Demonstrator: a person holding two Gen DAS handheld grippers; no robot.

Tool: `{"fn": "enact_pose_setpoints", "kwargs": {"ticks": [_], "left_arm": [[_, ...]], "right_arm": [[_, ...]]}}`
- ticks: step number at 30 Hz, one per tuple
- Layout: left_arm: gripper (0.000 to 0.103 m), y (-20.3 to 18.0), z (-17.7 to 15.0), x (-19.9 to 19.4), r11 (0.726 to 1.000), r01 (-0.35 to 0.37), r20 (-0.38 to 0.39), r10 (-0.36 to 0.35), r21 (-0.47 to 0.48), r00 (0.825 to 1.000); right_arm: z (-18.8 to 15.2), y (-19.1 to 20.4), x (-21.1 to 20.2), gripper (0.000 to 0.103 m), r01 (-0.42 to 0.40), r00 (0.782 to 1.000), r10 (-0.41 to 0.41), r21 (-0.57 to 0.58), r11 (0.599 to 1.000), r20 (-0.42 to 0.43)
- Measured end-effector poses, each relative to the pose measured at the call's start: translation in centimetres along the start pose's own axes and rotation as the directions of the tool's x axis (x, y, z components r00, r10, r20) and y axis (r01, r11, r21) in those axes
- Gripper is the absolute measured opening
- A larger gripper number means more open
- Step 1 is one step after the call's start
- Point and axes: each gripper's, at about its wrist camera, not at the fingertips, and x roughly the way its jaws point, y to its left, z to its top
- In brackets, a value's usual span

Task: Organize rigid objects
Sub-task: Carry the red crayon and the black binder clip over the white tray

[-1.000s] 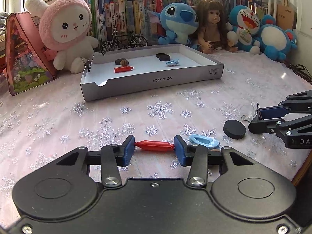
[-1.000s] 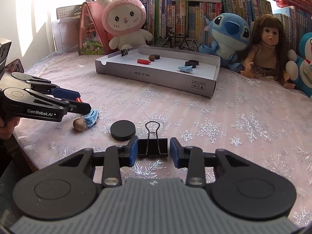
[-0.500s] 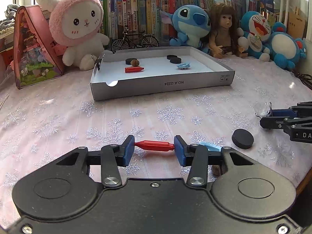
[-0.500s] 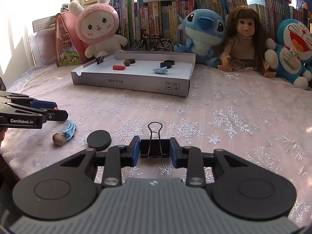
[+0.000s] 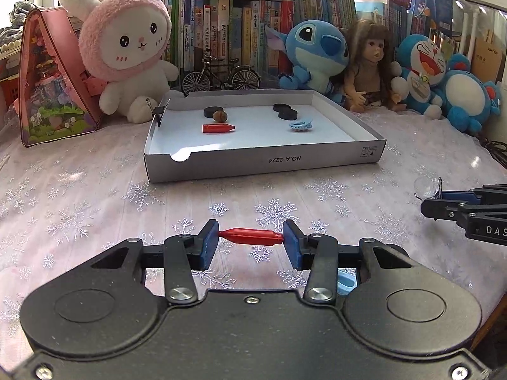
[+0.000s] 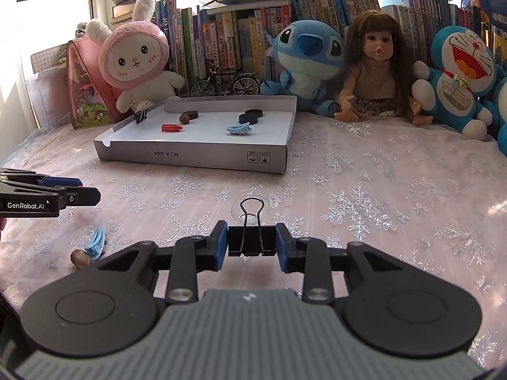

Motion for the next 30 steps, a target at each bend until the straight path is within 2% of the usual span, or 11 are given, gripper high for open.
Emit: {"fn": "enact_pose_setpoints", "kwargs": {"ticks": [18,30], "left_arm": [[0.042,0.8,3.6,2.0,0.996,0.015,0.010,-0.014,-0.087,1.000],[0.042,0.4,4.6,2.7,0.996,0.028,0.005,-0.027,-0.087,1.000]], "right_arm": [[2.3,0.0,2.0,0.038,-0.026,1.000,0.026,0.084,0.996,-0.002],[2.8,0.1,2.6,0.038,-0.034,0.999,0.035,0.094,0.995,-0.013]]}}
